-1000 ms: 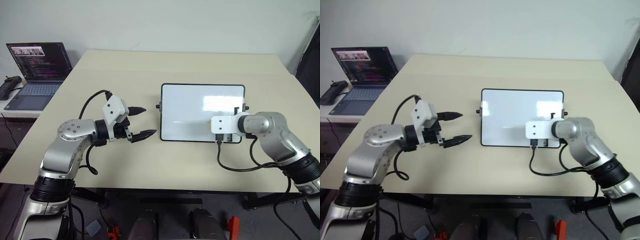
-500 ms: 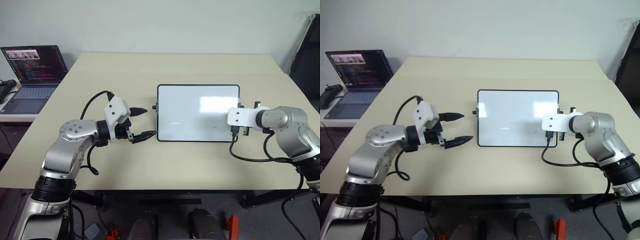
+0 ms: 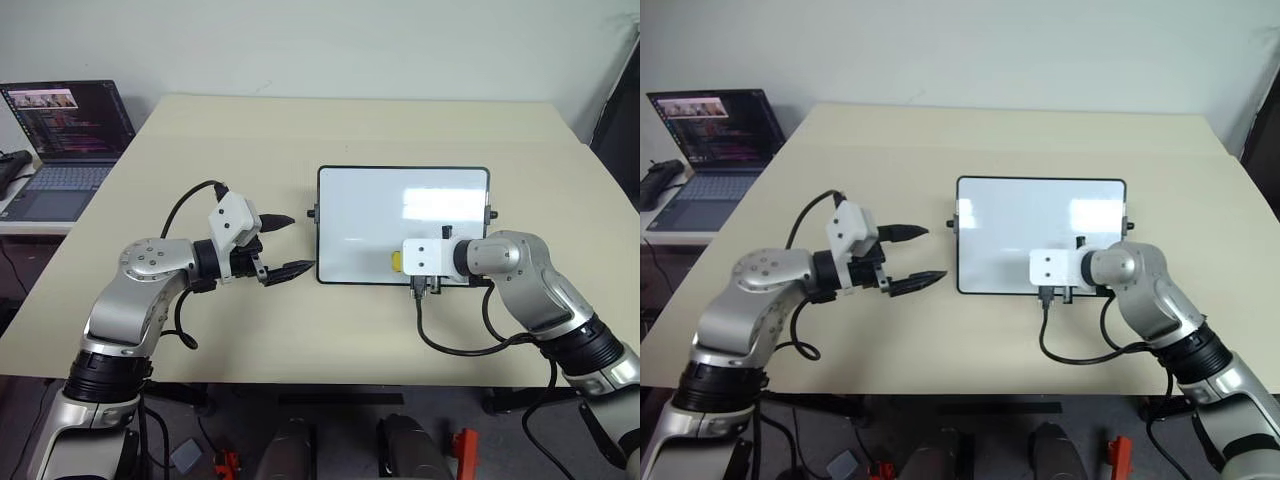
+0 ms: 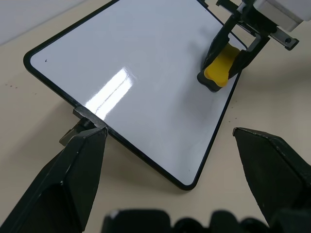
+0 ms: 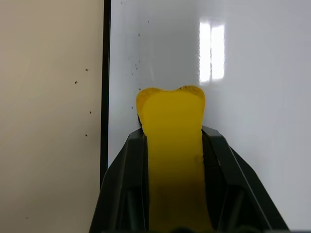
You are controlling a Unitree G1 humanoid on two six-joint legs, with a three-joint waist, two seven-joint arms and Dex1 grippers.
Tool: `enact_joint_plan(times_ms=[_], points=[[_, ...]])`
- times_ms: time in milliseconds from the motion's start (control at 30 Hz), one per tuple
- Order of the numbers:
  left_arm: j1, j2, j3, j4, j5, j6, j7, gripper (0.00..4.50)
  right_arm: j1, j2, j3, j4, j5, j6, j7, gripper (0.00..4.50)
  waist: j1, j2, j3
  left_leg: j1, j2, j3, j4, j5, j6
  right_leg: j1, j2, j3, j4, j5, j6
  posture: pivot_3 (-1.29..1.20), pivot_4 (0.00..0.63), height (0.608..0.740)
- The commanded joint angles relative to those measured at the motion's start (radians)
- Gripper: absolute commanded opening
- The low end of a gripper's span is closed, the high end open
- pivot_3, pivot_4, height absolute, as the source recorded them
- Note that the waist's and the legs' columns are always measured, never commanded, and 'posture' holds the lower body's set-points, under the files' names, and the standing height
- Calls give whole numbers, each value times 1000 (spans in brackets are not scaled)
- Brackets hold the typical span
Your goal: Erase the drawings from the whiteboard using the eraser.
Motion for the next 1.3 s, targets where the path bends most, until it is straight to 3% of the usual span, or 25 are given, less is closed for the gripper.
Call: enact_joint_plan(times_ms=[33, 467, 733, 833, 967, 1033, 1133, 1300], points=[[-4, 6, 16, -26, -1, -8, 4, 4500, -3, -45, -7, 41, -59, -32, -25, 1047, 2, 0, 0, 0, 0, 0, 0, 0, 0, 0, 0, 0, 0, 0, 0, 0, 150, 740], [-18, -2, 5, -16, 2, -14, 0, 4500, 36, -191, -43, 146, -135, -104, -53, 1039, 6, -1, 0, 10, 0, 1, 3, 2, 3, 12, 0, 0, 0, 0, 3, 0, 150, 740], [-35, -4, -5, 0, 7, -18, -10, 4500, 59, -204, -138, 158, -35, -96, -41, 1039, 5, -1, 0, 19, 0, 1, 3, 2, 3, 20, 0, 1, -1, -2, 5, 0, 150, 740], [-45, -1, -7, 5, 4, -20, -17, 4500, 55, -165, -209, 115, 66, -72, -29, 1039, 2, -1, 0, 18, 1, 1, 2, 2, 3, 19, 0, 1, -1, -2, 6, 0, 150, 740], [-76, -25, 16, -6, -49, 4, -21, 4500, 28, -68, -430, -35, 361, 108, 3, 1039, -2, 0, 1, 14, 1, 1, 0, 2, 3, 14, 0, 2, 0, 0, 1, 0, 150, 740], [-117, -61, 29, -20, -98, 48, -1, 4500, 7, -56, -571, -34, 451, 205, -49, 1039, 3, 0, 1, 10, 0, 0, 0, 2, 2, 10, 0, 1, 1, 1, 0, 0, 150, 740], [-191, -130, 20, -31, -161, 112, 29, 4500, 11, -35, -751, 58, 521, 291, -186, 1038, 23, -1, 1, 0, -1, -3, 2, 2, 2, 4, -1, -2, 0, 2, 1, 0, 150, 740], [-239, -229, -60, -37, -152, 122, 37, 4500, 110, -42, -852, 170, 516, 376, -335, 1038, 37, -2, 1, 0, -2, -2, 0, 1, 1, 5, -1, -2, -5, 1, 1, 0, 150, 740]])
